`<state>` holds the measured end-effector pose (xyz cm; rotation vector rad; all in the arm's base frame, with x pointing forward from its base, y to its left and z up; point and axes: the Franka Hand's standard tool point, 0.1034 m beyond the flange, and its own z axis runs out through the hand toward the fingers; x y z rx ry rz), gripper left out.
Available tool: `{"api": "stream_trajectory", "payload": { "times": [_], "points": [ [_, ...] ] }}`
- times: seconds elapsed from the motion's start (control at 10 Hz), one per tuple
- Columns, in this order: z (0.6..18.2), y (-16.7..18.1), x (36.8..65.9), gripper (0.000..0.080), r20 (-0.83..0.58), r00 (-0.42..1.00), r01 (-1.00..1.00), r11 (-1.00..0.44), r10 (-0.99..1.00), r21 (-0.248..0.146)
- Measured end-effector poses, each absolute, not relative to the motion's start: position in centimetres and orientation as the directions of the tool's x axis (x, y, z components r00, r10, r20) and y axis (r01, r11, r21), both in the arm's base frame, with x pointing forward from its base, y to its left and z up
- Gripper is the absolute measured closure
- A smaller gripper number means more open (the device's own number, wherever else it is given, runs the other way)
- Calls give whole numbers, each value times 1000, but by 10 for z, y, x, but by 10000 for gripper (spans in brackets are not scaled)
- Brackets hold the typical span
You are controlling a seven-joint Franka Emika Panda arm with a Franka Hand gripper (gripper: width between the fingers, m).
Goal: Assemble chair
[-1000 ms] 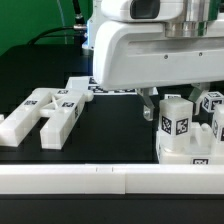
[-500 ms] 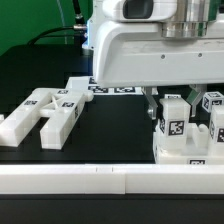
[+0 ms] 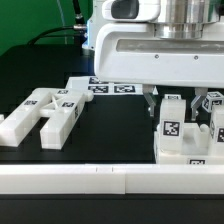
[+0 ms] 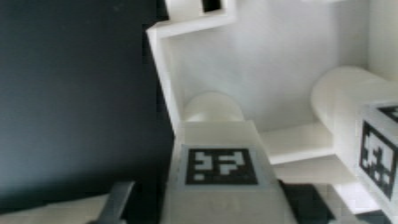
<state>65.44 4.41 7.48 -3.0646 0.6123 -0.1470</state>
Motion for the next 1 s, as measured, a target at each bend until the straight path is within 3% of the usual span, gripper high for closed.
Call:
{"api": "stream_trajectory", "payload": {
  "times": [0.2,0.7,0.8,0.9,1.0],
  "points": [
    [74,51,654,509,75,794,-601,-798,-603,-57],
    [74,52,654,509,47,586,-805,-588,-809,-79],
    [74,52,654,431,49,604,-792,-606,-795,-78],
    [74,52,654,251,52,635,-767,-637,-771,-76],
    [74,49,654,180,56,675,-732,-677,-736,-73]
  ]
}}
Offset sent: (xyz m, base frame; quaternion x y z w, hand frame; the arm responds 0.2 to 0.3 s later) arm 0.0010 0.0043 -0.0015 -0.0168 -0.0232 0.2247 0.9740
